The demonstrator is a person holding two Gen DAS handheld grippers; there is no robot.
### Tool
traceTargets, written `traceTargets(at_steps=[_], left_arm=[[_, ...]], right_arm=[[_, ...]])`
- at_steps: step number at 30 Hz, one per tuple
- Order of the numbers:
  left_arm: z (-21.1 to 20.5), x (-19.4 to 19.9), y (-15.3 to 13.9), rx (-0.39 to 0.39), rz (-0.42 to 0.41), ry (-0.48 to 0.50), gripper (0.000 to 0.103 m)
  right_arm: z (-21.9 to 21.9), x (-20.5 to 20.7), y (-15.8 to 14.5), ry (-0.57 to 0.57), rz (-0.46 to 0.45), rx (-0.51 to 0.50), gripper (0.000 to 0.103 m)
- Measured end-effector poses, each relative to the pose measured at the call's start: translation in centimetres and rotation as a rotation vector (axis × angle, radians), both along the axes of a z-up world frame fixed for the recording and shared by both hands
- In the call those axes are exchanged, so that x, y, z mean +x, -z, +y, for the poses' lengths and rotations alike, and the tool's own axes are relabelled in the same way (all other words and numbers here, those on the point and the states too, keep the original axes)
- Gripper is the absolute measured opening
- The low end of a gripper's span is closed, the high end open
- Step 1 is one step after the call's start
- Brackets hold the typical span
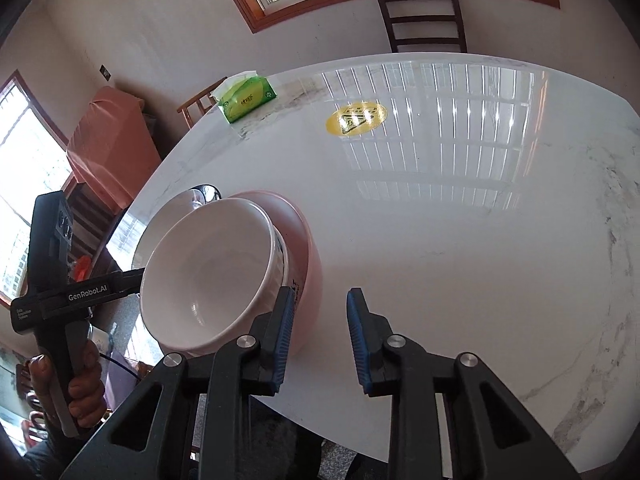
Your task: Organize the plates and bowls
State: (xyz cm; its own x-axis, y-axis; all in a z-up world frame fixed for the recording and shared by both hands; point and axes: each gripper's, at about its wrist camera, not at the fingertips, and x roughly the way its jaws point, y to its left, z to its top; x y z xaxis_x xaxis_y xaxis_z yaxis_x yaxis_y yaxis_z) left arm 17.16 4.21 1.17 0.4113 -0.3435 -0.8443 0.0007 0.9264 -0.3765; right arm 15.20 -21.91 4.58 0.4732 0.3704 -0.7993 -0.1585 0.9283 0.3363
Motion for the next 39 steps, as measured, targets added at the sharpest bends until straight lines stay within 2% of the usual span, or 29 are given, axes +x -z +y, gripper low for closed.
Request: traceTargets(at_steps=[6,13,17,18,19,20,21,22,24,28,39], left_arm=[[-1.2,-0.2,-0.1,0.071,0.001,-0.016,0.055],[-0.6,-0.6,-0.1,0.046,-0.011,-0.049,0.055],[-0.6,-0.5,-0.2,0.032,-0.026,-0.047,0.052],[-0.7,-0.6,-0.2,0.022,-0.031,-0.042,0.042],[-0.8,-0.6,-0.2,-0.001,-0.028,-0.030,0.028],[-1.0,-0.8,-0.3,-0.008,-0.030,-0.024,0.025],[-1.5,-0.9,-0.5,-0.014,-0.038,-0.017,0.017],[-1.8,-1.0,-0.6,-0.014,-0.044,-0.010,0.008],[-1.9,-1.4,-0.6,-0.029,-0.063,-0.039,0.008],[-1.2,-1.6,-0.3,-0.100,-0.081,-0.065,0.009],[-1.4,-1.4,-0.4,-0.118,-0.072,-0.065,0.009]], right_arm=[[1.3,1.1,0.3,-0.033,0.055,-0.086,0.026],[1.7,2.1,0.9,-0.071,0.105,-0.139,0.028],[1.5,2.6,1.7,-0.091,0.138,-0.113,0.029],[1.6,2.6,1.7,-0.095,0.139,-0.112,0.029],[1.7,2.5,1.6,-0.103,0.133,-0.111,0.024],[1.9,2.5,1.4,-0.107,0.121,-0.115,0.023],[2.2,2.4,1.3,-0.120,0.121,-0.118,0.016],[2.3,2.4,1.2,-0.121,0.119,-0.116,0.013],[2.3,2.5,1.3,-0.116,0.122,-0.110,0.014],[1.0,2.4,1.6,-0.095,0.136,-0.016,0.014],[0.3,2.4,1.4,-0.049,0.132,0.029,0.015]])
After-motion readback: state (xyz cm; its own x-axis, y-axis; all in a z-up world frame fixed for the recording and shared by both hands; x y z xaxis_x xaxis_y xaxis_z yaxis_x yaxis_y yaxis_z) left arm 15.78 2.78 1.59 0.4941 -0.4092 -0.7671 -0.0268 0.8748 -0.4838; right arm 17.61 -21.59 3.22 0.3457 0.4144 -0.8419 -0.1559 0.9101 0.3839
